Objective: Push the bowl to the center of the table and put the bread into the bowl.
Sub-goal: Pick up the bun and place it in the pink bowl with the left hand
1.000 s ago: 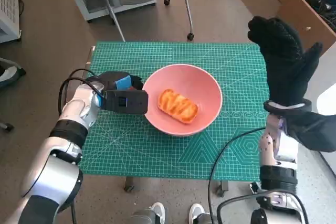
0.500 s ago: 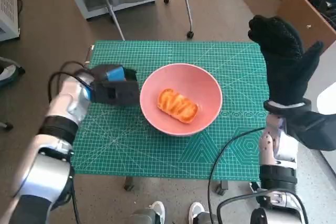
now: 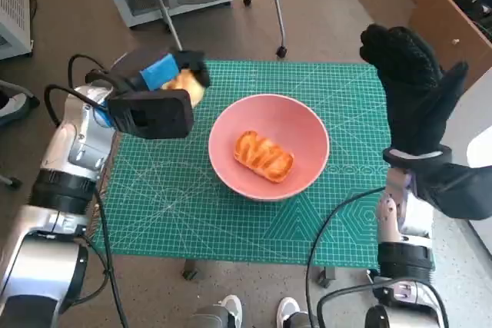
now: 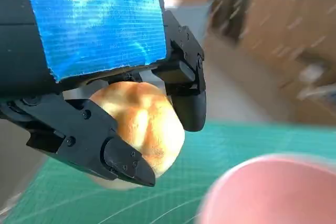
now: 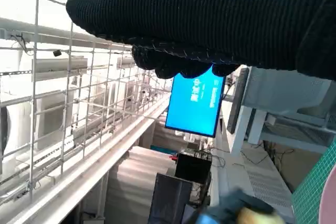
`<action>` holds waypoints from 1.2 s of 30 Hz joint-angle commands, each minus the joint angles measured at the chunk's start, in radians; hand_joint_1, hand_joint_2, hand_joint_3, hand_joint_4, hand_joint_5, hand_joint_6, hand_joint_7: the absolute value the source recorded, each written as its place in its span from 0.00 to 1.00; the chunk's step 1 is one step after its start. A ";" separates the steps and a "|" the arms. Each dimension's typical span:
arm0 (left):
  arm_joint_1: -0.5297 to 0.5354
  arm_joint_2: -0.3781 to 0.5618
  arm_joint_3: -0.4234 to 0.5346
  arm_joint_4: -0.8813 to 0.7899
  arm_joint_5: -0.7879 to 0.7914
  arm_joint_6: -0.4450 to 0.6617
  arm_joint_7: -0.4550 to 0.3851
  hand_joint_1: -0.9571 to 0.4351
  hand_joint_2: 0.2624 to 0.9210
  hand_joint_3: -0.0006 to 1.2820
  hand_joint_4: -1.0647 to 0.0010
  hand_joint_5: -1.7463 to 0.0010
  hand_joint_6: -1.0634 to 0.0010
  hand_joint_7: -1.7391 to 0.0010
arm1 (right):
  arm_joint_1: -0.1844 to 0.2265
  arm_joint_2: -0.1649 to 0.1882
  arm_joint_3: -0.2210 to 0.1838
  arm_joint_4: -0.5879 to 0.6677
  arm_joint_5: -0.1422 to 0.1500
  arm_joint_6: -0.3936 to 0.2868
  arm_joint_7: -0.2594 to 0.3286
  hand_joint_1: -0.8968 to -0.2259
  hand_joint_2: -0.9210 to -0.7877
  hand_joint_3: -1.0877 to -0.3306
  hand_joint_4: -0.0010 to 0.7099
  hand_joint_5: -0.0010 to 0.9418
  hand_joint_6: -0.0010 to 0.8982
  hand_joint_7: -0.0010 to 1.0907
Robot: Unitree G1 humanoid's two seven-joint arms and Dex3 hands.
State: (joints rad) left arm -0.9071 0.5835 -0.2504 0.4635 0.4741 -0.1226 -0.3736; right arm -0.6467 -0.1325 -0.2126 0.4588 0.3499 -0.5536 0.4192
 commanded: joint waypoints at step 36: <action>0.172 -0.193 -0.008 -0.232 -0.108 -0.111 -0.027 0.42 0.89 0.01 0.83 1.00 0.78 0.90 | 0.058 -0.006 -0.011 -0.055 0.006 0.031 -0.001 0.59 0.00 0.64 0.49 0.00 0.18 0.50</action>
State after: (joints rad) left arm -0.7425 0.4043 -0.2661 0.2247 0.3827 -0.2272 -0.4107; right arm -0.6106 -0.1348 -0.2199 0.4046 0.3536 -0.5341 0.4214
